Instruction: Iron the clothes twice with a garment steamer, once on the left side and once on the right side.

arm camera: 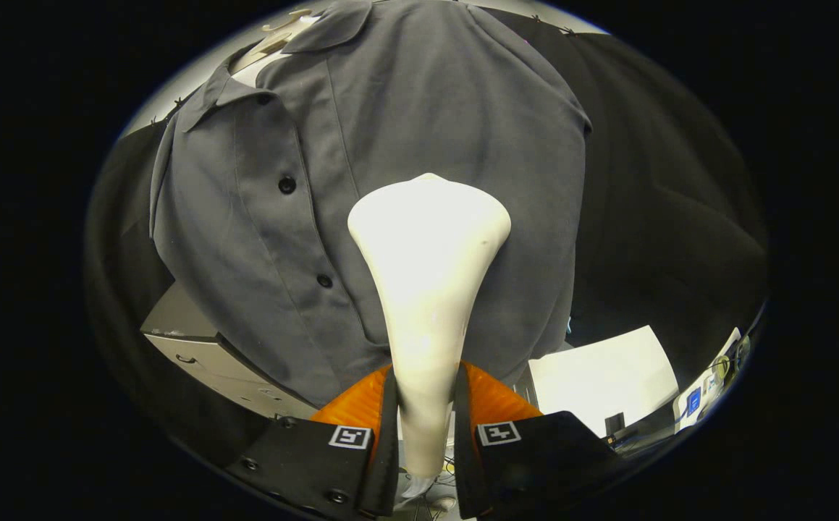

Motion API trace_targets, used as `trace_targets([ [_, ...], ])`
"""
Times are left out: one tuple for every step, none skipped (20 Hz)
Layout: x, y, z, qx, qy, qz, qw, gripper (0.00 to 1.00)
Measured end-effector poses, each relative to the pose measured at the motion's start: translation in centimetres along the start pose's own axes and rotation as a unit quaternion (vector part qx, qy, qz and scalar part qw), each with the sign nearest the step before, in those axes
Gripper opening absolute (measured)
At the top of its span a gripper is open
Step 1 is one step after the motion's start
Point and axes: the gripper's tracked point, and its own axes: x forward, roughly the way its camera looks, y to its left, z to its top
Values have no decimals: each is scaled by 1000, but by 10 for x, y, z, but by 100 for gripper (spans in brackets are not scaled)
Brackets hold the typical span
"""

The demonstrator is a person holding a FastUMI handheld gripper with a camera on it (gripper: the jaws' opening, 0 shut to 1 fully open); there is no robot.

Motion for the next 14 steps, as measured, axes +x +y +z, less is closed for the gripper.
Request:
trace_targets([
  [2,-2,-4,1,4,0,1000,40],
  [4,-2,-9,2,9,0,1000,40],
  [6,-3,-13,3,13,1,1000,40],
  [9,-4,-17,4,17,2,1000,40],
  [13,-5,-21,5,21,2,1000,40],
  [16,-6,-25,5,25,2,1000,40],
  [18,-7,-30,6,30,2,1000,40],
  [21,-8,-34,6,35,2,999,40],
  [24,-8,-38,7,40,1,999,40],
  [26,-9,-43,7,45,2,999,40],
  [29,-10,-48,7,49,2,999,40],
  [31,-10,-53,8,54,2,998,40],
  [32,-11,-57,9,58,2,998,40],
  [35,-12,-62,10,62,2,998,40],
])
